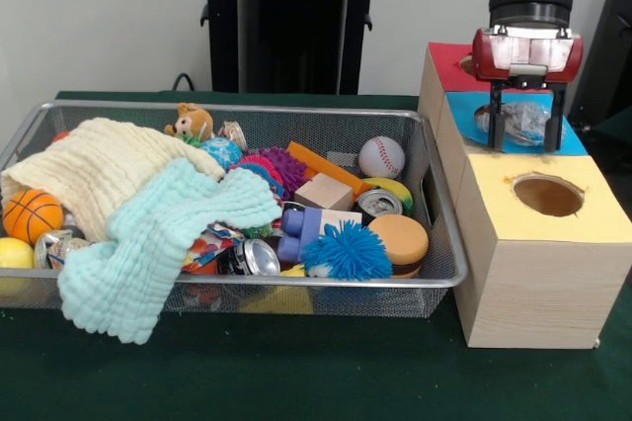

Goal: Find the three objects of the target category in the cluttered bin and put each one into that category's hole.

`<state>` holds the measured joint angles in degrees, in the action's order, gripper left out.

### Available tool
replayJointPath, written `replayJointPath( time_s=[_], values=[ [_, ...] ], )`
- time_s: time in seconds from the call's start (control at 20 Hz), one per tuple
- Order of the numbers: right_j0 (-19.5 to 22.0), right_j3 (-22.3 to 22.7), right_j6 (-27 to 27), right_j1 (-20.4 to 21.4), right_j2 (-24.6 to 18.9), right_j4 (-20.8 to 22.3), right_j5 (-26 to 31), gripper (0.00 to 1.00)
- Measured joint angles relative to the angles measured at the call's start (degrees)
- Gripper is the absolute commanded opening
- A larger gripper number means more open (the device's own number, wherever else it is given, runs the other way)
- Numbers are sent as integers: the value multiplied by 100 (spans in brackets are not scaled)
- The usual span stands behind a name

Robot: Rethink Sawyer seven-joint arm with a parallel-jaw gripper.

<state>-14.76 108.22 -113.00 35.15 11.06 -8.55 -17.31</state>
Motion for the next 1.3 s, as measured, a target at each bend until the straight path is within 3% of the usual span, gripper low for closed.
replayJointPath(
  time_s=[1.3],
  values=[
    [-117, 0, 0, 25, 88, 226, 371, 100]
  ],
)
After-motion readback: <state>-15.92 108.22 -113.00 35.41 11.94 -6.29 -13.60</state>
